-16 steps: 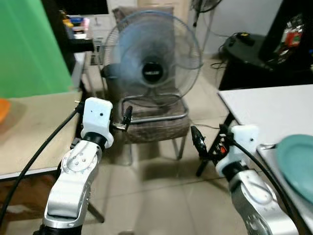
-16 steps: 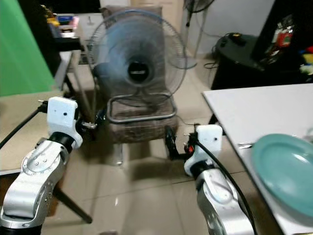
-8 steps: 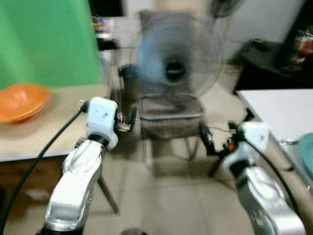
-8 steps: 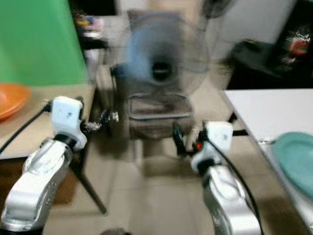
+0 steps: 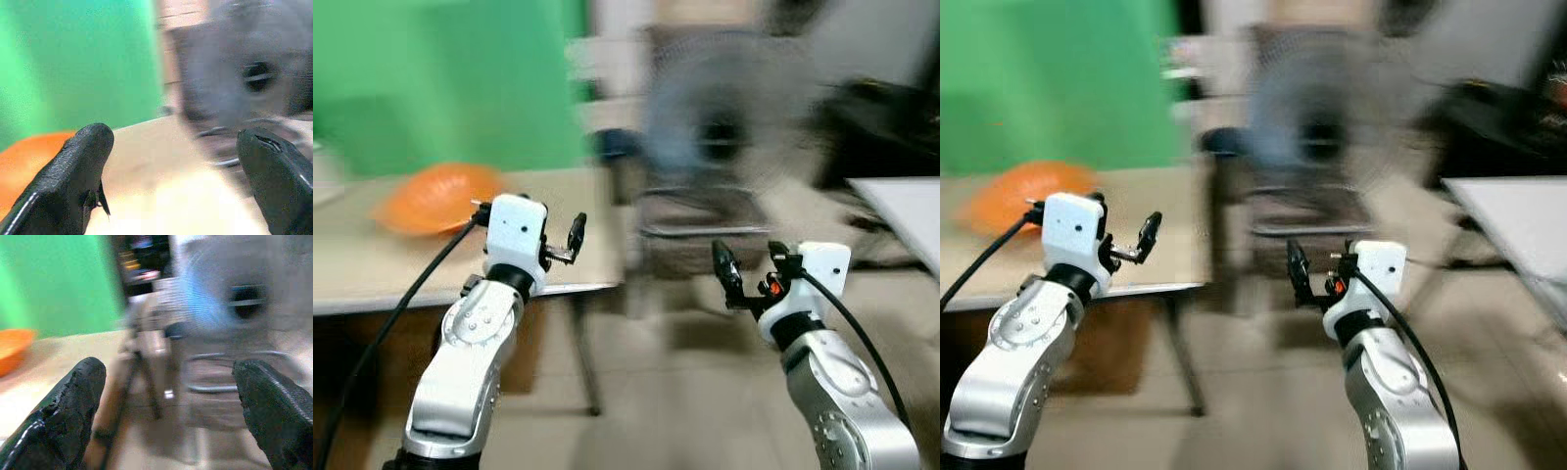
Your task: Setting the table
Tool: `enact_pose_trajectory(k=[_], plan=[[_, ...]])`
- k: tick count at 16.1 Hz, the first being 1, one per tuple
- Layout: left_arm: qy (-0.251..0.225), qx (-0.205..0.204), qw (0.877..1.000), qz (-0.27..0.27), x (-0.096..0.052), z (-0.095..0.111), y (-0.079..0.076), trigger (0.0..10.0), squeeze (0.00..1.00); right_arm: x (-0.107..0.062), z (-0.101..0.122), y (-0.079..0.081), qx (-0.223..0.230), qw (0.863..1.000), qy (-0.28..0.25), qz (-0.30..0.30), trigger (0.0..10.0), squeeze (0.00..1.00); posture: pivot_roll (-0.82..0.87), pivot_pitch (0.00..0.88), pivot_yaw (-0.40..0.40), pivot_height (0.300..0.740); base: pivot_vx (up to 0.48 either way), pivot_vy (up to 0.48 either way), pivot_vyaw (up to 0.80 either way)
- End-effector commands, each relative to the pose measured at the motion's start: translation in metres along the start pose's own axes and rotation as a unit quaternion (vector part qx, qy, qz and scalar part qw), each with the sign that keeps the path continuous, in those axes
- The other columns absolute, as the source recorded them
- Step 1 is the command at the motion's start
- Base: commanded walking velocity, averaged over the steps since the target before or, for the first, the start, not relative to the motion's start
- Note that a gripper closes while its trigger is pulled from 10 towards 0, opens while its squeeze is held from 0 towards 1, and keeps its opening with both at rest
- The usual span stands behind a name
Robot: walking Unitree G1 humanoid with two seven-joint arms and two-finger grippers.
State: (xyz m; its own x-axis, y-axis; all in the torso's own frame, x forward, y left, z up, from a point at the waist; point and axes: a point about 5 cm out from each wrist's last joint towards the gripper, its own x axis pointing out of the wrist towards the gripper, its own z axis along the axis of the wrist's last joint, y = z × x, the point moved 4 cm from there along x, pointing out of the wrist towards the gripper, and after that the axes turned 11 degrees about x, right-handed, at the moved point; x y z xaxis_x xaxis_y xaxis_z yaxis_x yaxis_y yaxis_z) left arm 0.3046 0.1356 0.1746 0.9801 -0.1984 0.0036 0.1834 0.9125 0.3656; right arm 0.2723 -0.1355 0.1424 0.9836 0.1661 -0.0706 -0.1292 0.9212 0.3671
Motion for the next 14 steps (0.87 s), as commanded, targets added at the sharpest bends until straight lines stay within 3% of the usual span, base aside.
enact_pose_trajectory(k=[1,4,5,14], plan=[[0.015,0.006,1.0,0.01,-0.0021,-0.005,0.0052,10.0,0.0,0.0028,-0.0014,0.0094,0.012,1.0,0.004,0.018,10.0,1.0,0.08,0.0,0.007,0.74,0.0,0.0,0.8],[0.025,0.017,0.999,0.012,-0.0036,-0.0081,0.0057,10.0,0.0,0.0037,-0.0031,0.0076,0.011,1.0,0.008,0.015,10.0,1.0,0.09,0.0,-0.001,0.74,0.0,0.0,0.53],[0.024,0.014,0.999,0.017,-0.0033,-0.0079,0.0081,10.0,0.0,0.0045,-0.0033,0.0062,0.02,1.0,0.008,0.009,10.0,0.0,0.09,0.0,-0.001,0.74,0.0,0.0,0.0],[0.019,0.01,1.0,-0.004,-0.002,-0.0057,0.0044,10.0,0.0,0.0067,-0.0044,0.001,0.037,0.999,0.011,-0.01,10.0,0.0,0.09,0.0,0.004,0.74,0.03,0.0,0.0]])
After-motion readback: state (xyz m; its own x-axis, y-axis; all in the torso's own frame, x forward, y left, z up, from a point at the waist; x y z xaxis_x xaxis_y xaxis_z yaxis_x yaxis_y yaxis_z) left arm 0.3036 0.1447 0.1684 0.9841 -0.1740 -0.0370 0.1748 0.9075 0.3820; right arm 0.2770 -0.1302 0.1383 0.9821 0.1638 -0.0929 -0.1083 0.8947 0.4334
